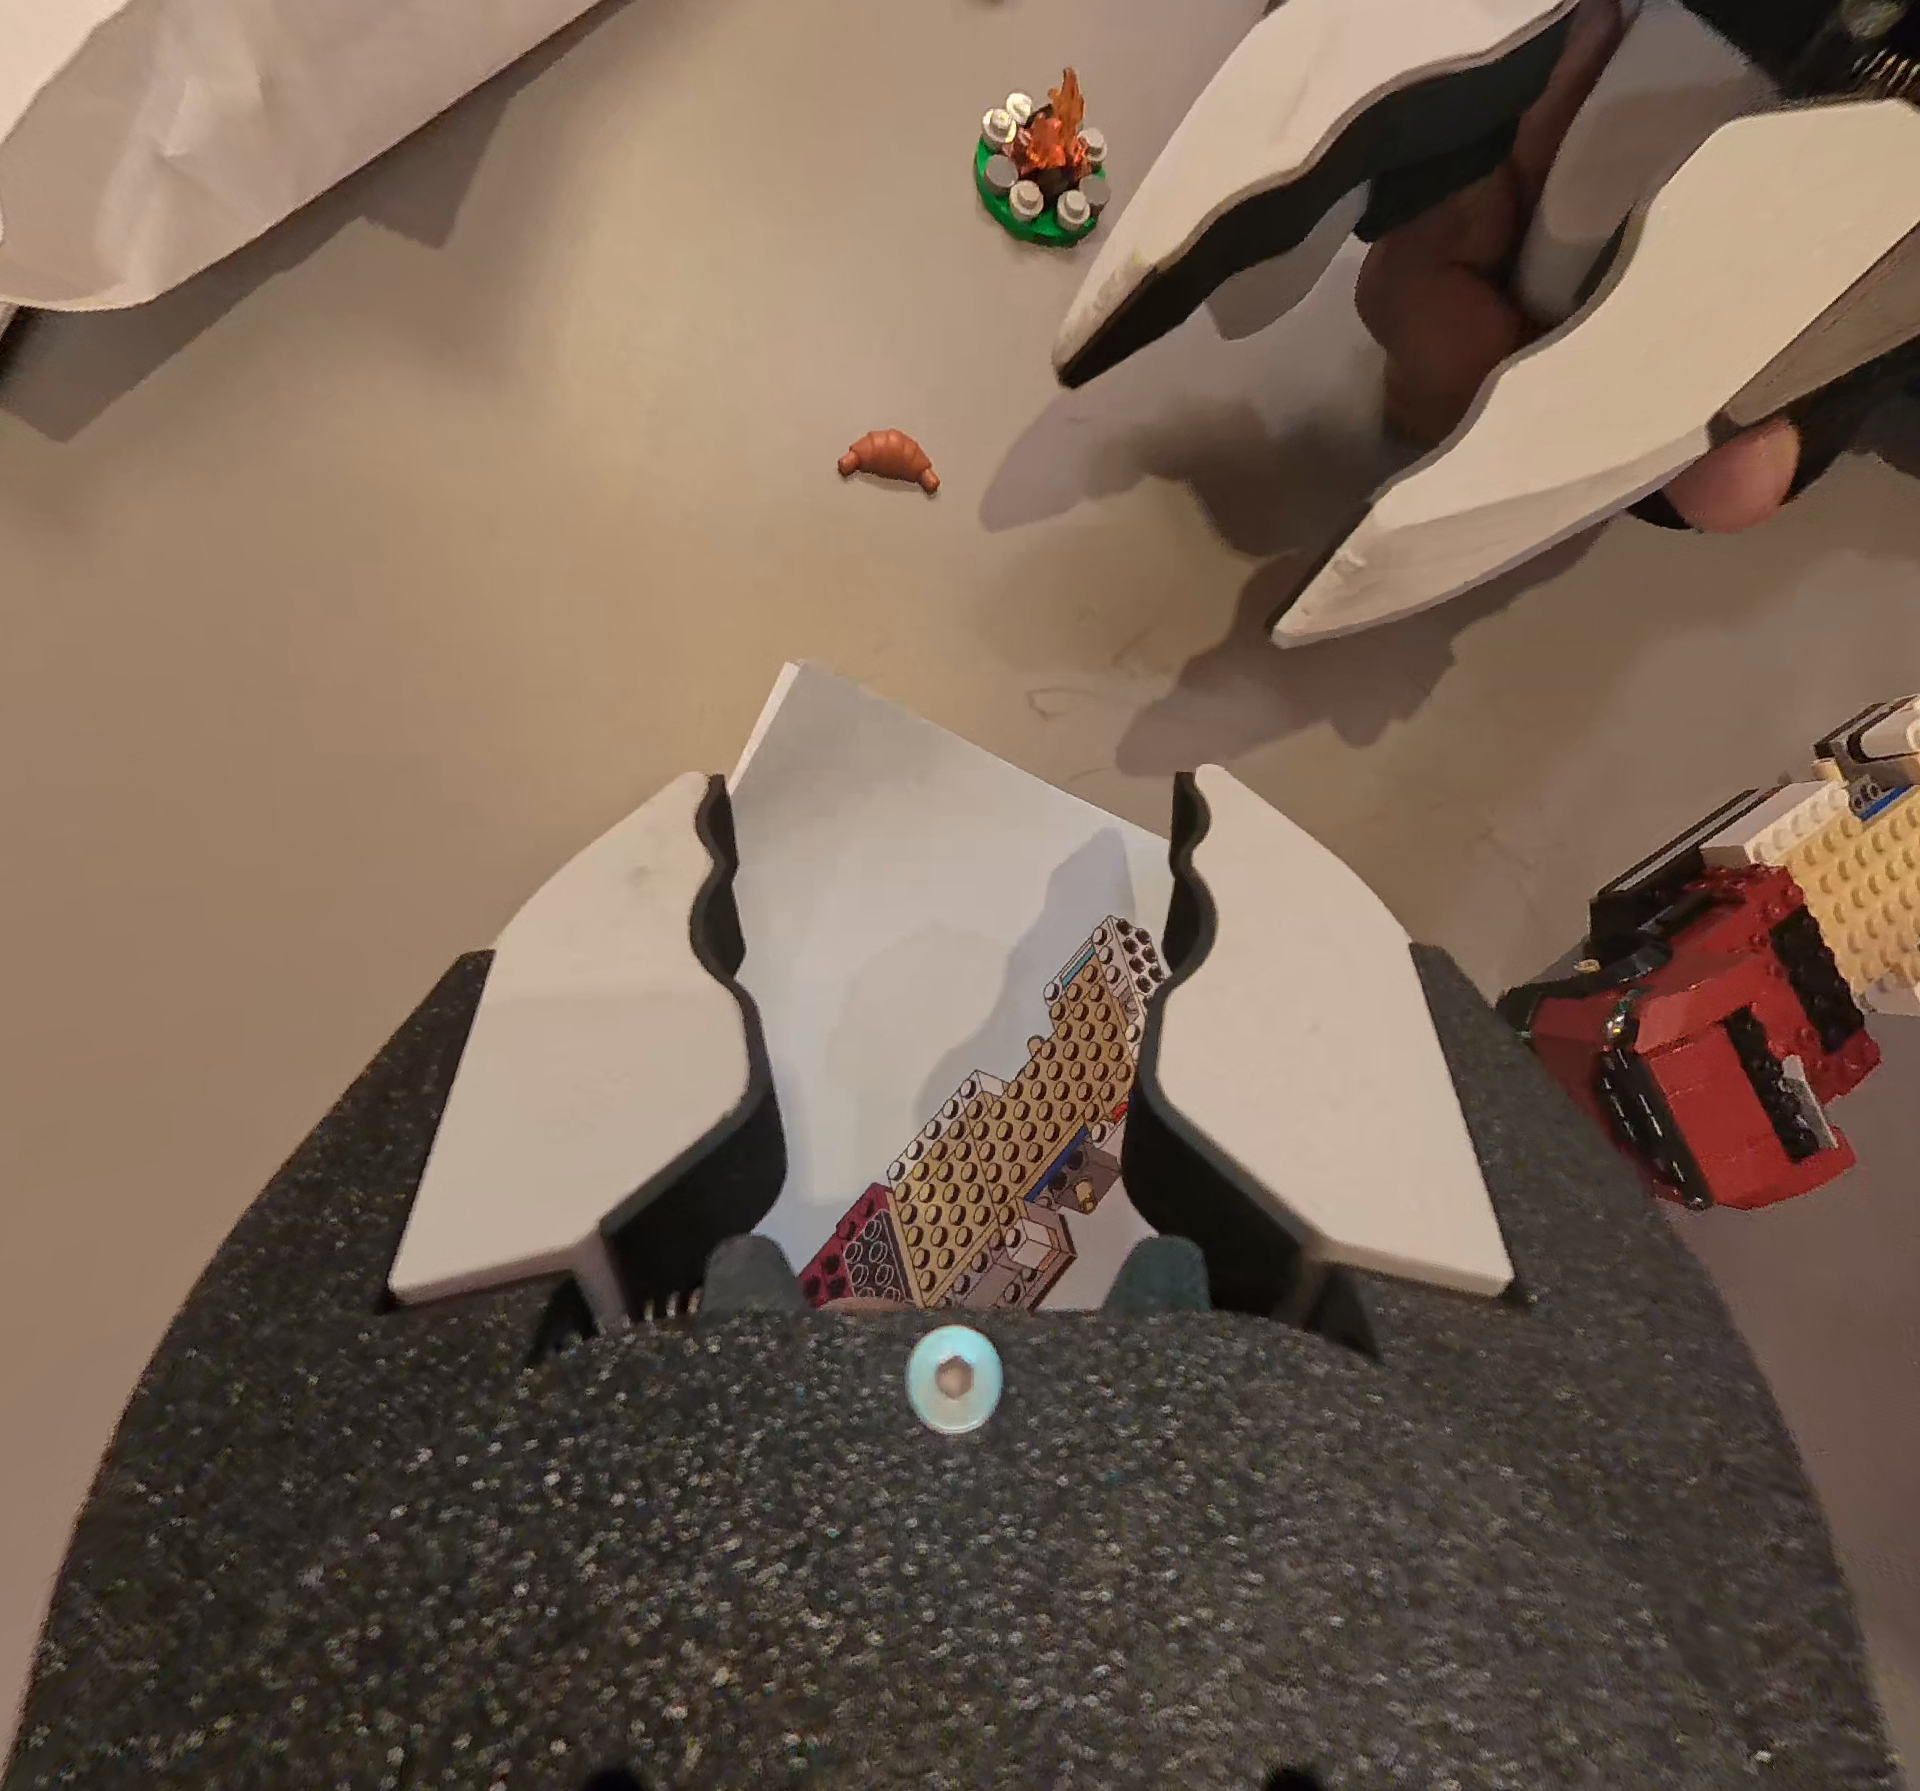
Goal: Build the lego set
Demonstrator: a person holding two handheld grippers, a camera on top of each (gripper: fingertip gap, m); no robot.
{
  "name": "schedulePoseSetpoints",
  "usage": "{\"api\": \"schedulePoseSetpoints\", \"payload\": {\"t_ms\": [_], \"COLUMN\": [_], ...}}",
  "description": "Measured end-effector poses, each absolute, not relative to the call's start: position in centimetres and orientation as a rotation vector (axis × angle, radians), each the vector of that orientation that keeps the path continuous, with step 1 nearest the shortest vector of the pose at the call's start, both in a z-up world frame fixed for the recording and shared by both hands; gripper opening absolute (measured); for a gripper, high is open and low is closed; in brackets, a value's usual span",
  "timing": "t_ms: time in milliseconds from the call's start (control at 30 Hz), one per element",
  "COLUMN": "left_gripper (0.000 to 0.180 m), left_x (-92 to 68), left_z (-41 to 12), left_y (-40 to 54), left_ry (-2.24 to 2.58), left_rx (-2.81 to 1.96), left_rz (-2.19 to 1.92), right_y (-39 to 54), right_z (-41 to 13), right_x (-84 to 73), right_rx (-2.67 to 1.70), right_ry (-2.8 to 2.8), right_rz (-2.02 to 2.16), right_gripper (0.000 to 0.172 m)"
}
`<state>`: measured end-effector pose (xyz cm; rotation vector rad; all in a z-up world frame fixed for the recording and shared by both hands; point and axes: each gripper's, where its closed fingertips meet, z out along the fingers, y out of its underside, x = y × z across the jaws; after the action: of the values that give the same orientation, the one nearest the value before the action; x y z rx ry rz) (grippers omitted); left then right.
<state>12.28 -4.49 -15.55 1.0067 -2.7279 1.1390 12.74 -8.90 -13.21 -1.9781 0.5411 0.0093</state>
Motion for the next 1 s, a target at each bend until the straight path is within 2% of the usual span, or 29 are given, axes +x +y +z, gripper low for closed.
{"api": "schedulePoseSetpoints", "payload": {"t_ms": [633,1000], "left_gripper": [0.075,0.075], "left_x": [11.8,12.9], "left_z": [-13.8,-12.9], "left_y": [-3.4,-2.5], "left_ry": [-2.661,-2.586], "left_rx": [0.976,1.265], "left_rz": [1.253,1.31], "right_y": [-3.9,-2.5], "right_z": [-16.0,-14.9], "right_x": [9.6,7.4], "right_rx": [-2.251,-2.182], "right_ry": [0.161,0.099], "right_rz": [0.181,0.28], "right_gripper": [0.054,0.056]}}
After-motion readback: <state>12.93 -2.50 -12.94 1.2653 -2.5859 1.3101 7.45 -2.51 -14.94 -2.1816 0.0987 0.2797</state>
